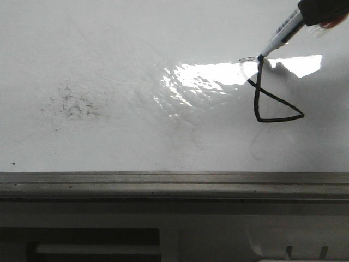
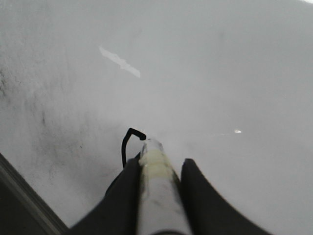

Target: Write number 8 on whiteboard

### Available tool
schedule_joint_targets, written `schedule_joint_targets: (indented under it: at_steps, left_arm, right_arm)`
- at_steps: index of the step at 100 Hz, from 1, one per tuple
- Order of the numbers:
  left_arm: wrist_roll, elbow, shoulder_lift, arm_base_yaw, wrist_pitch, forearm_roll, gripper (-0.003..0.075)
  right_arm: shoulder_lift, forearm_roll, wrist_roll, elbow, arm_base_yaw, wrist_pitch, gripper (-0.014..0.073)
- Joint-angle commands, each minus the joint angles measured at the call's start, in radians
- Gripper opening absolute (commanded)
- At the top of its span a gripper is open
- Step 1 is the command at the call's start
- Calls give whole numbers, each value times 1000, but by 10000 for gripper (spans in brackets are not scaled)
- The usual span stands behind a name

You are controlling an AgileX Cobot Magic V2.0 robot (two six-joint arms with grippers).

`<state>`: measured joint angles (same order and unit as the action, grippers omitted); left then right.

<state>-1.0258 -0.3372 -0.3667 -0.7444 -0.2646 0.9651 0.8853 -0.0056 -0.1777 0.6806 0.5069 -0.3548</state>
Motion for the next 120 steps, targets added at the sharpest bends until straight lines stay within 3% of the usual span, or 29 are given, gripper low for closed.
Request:
schedule_joint_targets:
  at_steps: [1, 38, 72, 99, 120]
  left_arm:
    - [7, -29, -6, 4, 32, 29, -20]
    - [7, -29, -6, 4, -3, 29, -20]
    - [7, -29, -6, 4, -3, 29, -20]
    - [5, -29, -6, 4, -6, 29, -16]
    - [5, -33, -63, 4, -22, 31, 165]
  right_arm:
    - [19, -21, -3, 30, -13, 68, -43]
    - [-10, -4, -3, 47, -4, 44, -43]
    - [-236, -14, -3, 227, 189, -74, -43]
    - [-233, -14, -3, 226, 203, -155, -43]
    - [-213, 6, -12, 226, 203, -267, -44]
